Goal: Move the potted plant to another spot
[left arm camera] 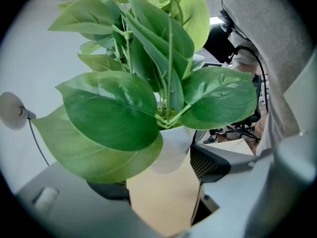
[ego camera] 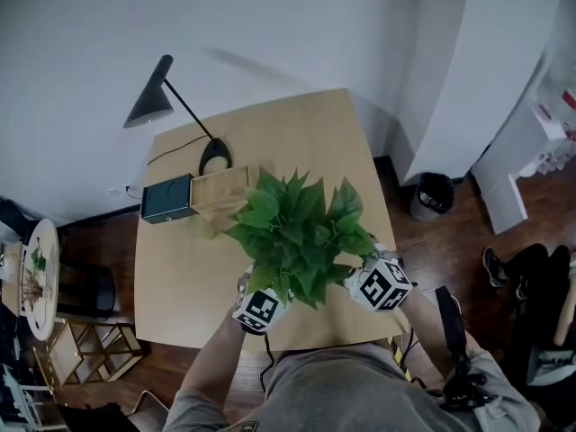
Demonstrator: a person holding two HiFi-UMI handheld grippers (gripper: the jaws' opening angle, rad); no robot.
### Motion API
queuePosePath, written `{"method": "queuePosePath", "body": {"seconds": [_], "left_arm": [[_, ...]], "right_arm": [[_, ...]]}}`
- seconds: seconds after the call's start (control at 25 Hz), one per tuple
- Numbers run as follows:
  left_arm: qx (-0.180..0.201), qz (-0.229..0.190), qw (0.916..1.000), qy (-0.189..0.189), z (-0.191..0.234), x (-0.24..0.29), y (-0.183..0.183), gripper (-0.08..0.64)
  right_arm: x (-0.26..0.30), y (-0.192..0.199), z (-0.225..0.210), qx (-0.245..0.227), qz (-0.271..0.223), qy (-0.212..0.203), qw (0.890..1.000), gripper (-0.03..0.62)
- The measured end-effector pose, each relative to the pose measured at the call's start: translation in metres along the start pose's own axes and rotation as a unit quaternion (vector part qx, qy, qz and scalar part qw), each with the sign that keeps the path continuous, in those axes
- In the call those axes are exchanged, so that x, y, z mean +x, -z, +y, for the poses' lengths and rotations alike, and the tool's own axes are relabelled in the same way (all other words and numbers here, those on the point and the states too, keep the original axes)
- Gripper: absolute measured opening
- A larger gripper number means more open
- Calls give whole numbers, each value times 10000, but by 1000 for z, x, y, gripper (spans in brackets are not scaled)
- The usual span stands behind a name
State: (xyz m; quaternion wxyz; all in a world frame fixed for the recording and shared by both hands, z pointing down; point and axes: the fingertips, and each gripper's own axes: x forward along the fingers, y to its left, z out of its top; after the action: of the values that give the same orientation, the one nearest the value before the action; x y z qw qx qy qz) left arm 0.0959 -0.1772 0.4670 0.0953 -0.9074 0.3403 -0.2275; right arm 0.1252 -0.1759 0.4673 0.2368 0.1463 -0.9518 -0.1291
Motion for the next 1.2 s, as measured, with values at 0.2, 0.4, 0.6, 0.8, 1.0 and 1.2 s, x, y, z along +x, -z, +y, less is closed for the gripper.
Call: {"method": "queuePosePath", "body": {"seconds": [0.2,0.4,0.6,0.8,1.0,1.2], "left_arm": [[-92,-10,9999,-143,-4,4,-3,371],[-110,15,9993,-350,7,-10,0,371],[-168,-97,9993,-321,44,-85,38,371],[-159,-178,9996,-174,73,-128,64,371],[-137,-241,9996,-16,99,-161,84,371],[-153,-254,9995,101,122,-191,98,371]], "right_arm": [[0,2,-2,-104,-129,-183,9997,347],[11,-12,0,-229,-209,-288,9991,345],[78,-64,39,-241,-143,-300,9992,344],[123,-93,56,-182,-39,-159,9997,344],[160,-119,69,-95,24,-36,9999,342],[190,-143,78,-15,82,46,10000,342]]}}
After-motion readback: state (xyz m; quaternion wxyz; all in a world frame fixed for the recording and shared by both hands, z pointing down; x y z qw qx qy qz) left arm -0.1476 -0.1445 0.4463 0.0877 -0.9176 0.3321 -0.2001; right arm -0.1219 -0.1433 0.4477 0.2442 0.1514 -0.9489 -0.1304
